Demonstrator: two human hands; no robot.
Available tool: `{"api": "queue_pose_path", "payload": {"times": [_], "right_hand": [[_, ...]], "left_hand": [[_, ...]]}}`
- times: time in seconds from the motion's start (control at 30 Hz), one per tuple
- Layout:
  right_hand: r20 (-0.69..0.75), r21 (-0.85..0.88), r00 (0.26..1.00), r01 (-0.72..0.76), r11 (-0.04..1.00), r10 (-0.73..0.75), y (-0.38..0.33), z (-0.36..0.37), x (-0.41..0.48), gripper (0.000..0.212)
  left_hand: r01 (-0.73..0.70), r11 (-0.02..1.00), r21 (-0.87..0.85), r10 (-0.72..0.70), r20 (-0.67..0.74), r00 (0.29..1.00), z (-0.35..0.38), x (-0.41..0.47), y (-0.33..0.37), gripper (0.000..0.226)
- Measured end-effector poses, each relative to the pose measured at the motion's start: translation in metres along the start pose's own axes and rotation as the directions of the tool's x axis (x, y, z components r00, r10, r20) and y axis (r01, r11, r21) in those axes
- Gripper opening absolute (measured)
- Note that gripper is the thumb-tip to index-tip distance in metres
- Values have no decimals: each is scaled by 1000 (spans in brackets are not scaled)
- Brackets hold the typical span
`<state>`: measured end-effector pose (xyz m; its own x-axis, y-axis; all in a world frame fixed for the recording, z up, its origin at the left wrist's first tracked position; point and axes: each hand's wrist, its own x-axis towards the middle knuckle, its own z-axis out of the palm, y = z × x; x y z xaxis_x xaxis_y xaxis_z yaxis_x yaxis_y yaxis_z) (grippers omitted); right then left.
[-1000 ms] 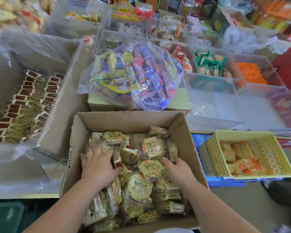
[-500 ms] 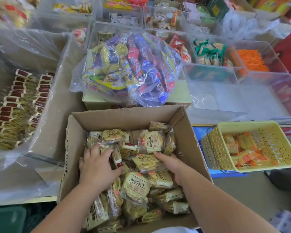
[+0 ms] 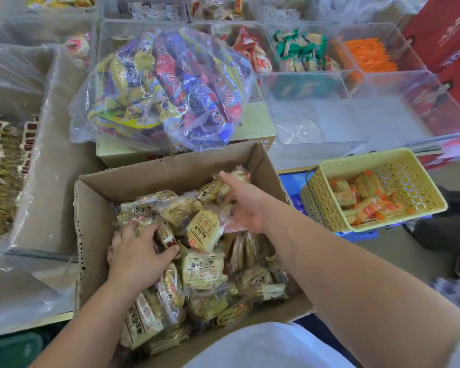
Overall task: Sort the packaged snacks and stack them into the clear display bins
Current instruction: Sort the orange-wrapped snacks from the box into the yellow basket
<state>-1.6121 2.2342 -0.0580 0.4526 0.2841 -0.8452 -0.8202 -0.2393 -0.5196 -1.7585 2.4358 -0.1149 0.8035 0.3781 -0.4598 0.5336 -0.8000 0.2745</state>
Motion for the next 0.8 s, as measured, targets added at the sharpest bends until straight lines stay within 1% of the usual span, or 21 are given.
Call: {"api": "queue_pose_path", "payload": {"times": [0.07,0.13,0.2,0.3,0.33,0.4,0.43,0.47,0.53,0.57,0.6,0.63,0.7,0.73,0.77,0.8], "right_hand": [[-23,-80,1000,7,997,-9,2,-6,-6,68],[-39,-152,998,37,988,-43,9,-16,-11,59],[-81,-286,990,84,955,-111,22,-28,-15,63],[-118,-526,965,140,839,-235,46,-46,-26,76],[-117,-576,959,147,804,-259,54,-51,-30,79],[-112,-605,950,168,778,-292,70,-59,-39,79],[-120,-620,941,177,765,-316,77,-62,-42,73],[-131,-648,927,188,738,-351,84,-65,-45,61],[-129,-756,896,189,627,-425,92,-68,-48,25],[-82,-808,903,187,559,-421,94,-67,-49,17],[1,-850,925,201,488,-379,96,-65,-48,22],[94,-885,949,218,412,-300,96,-60,-47,26],[236,-942,965,256,219,-112,98,-49,-42,24],[262,-955,964,264,134,-33,99,-42,-38,24],[278,-957,960,276,83,16,101,-37,-32,26],[292,-955,955,290,57,43,102,-32,-27,29]], "left_hand": [[1,1000,23,-1,27,1000,-3,-2,3,81],[-13,999,49,10,75,997,-8,-6,5,87],[-54,996,73,47,102,994,-14,-13,5,99],[-114,986,124,109,43,993,-21,-31,3,124],[-130,981,146,129,17,991,-22,-36,1,130],[-158,973,166,162,-11,987,-23,-45,-3,134],[-164,973,163,168,-13,986,-23,-48,-5,135],[-166,972,164,170,-14,985,-22,-52,-6,137],[-179,966,186,188,-30,982,-19,-58,-5,137],[-196,962,190,207,-39,977,-15,-61,-3,136],[-223,956,188,234,-37,971,-11,-65,0,134],[-260,947,187,269,-21,963,-6,-70,4,132],[-370,902,220,371,40,928,6,-77,13,126],[-436,866,246,432,71,899,13,-80,18,120],[-498,823,275,490,100,866,21,-81,24,112],[-553,775,307,542,127,831,28,-82,30,104]]}}
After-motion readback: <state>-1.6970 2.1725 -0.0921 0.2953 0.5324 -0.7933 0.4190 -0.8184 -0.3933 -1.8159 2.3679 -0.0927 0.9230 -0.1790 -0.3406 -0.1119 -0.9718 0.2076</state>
